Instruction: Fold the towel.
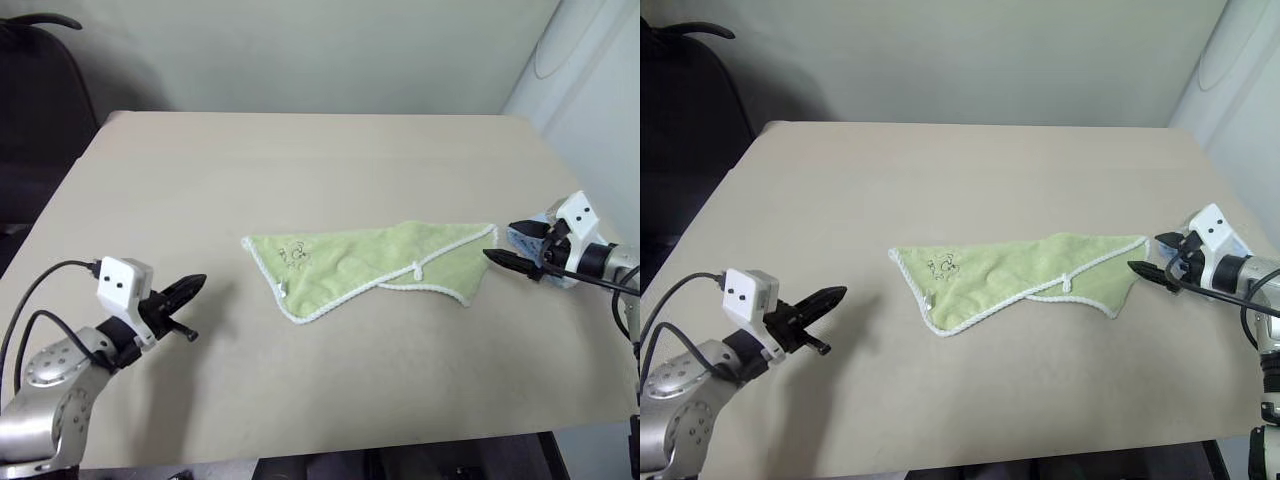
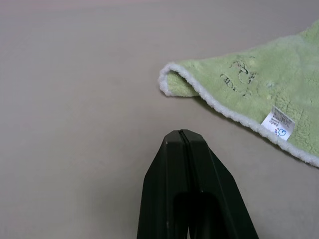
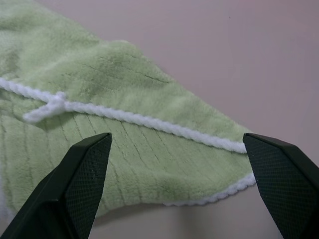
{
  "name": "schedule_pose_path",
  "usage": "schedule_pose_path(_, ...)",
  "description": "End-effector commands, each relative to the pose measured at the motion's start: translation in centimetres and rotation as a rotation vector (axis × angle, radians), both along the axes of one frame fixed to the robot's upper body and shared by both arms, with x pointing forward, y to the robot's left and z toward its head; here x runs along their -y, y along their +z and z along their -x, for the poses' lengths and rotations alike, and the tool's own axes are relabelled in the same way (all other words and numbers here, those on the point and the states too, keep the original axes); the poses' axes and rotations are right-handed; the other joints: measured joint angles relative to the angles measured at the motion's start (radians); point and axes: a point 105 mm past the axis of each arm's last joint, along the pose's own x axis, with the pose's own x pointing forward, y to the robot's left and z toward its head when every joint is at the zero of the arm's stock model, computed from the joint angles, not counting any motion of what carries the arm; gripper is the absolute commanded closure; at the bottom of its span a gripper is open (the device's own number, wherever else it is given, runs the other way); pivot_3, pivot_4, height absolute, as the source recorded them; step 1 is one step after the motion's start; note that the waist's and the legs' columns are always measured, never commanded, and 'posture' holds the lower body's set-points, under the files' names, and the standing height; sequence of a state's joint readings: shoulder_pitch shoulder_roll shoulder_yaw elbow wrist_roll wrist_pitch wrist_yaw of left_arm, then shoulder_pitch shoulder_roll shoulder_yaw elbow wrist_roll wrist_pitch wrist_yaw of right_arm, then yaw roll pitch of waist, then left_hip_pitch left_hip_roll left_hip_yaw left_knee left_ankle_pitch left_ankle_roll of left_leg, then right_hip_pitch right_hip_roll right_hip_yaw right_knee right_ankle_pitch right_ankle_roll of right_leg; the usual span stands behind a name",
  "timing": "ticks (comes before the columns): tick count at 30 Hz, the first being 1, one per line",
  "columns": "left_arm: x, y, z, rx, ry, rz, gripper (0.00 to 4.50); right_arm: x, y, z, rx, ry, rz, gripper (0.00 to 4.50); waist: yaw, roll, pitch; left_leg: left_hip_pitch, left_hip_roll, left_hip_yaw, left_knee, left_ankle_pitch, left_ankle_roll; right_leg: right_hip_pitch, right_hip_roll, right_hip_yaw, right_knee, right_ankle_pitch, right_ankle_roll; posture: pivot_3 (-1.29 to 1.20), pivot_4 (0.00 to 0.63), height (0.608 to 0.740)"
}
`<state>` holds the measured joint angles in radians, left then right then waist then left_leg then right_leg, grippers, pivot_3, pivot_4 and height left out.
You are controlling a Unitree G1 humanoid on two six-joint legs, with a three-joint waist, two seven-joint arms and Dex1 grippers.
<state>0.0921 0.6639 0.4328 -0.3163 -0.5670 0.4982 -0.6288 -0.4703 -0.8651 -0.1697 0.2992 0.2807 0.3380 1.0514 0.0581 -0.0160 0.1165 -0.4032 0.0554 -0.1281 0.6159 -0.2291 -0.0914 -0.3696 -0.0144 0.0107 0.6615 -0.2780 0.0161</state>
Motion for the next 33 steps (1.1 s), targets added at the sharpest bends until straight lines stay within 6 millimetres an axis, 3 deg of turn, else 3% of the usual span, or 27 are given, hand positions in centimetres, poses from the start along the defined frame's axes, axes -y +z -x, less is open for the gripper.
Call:
schedule_pose_path(1, 0.4, 1.2, -0.2, 0.051, -0.015, -0.012, 4.5, -0.4, 1.2, 0.1, 0.046, 0.014, -0.014, 0.04, 0.0, 0.0, 0.0, 0.0, 0.0, 0.0, 0.0, 0.0, 0.0, 0.0, 0.0, 0.0, 0.0, 0.0, 0.0, 0.0, 0.15, 0.74)
schedule_pose_path(11, 1.0, 1.7, -1.0, 0.067, -0.048, -0.032, 4.5, -0.3, 0.5, -0.3, 0.091, -0.034, 0.021, 0.04, 0.0, 0.0, 0.0, 0.001, 0.0, 0.0, 0.001, 0.0, 0.0, 0.0, 0.0, 0.001, 0.0, 0.0, 0.0, 0.0, 0.15, 0.74)
schedule_pose_path(18, 2.7, 1.1, -1.9, 0.064, -0.113, -0.014, 4.5, 1.4, 0.6, -0.9, 0.127, -0.127, 0.056, 0.04, 0.0, 0.0, 0.0, 0.0, 0.0, 0.0, 0.002, -0.002, 0.0, 0.0, 0.0, 0.001, 0.001, 0.0, 0.0, 0.0, 0.15, 0.74)
schedule_pose_path(21, 3.8, 1.3, -1.3, 0.064, -0.169, -0.02, 4.5, 1.2, 0.7, -1.0, 0.134, -0.116, 0.051, 0.04, -0.001, 0.0, 0.0, 0.0, 0.001, 0.001, 0.003, -0.003, 0.0, 0.0, 0.0, 0.001, 0.001, 0.0, 0.0, 0.0, 0.15, 0.74)
schedule_pose_path(30, 4.4, 1.6, -0.4, 0.05, -0.272, -0.011, 4.5, 1.4, 1.0, -1.8, 0.163, -0.147, 0.041, 0.04, -0.001, 0.0, 0.0, 0.0, 0.011, 0.005, 0.013, -0.01, -0.004, -0.001, 0.011, 0.008, 0.001, 0.0, 0.0, 0.0, 0.15, 0.74)
schedule_pose_path(33, 5.6, 1.7, 0.2, 0.014, -0.393, 0.018, 4.5, 1.3, 1.1, -1.9, 0.173, -0.155, 0.031, 0.04, -0.001, 0.0, 0.0, 0.002, 0.011, 0.007, 0.013, -0.011, -0.002, -0.001, 0.012, 0.013, 0.002, 0.0, 0.0, 0.0, 0.15, 0.74)
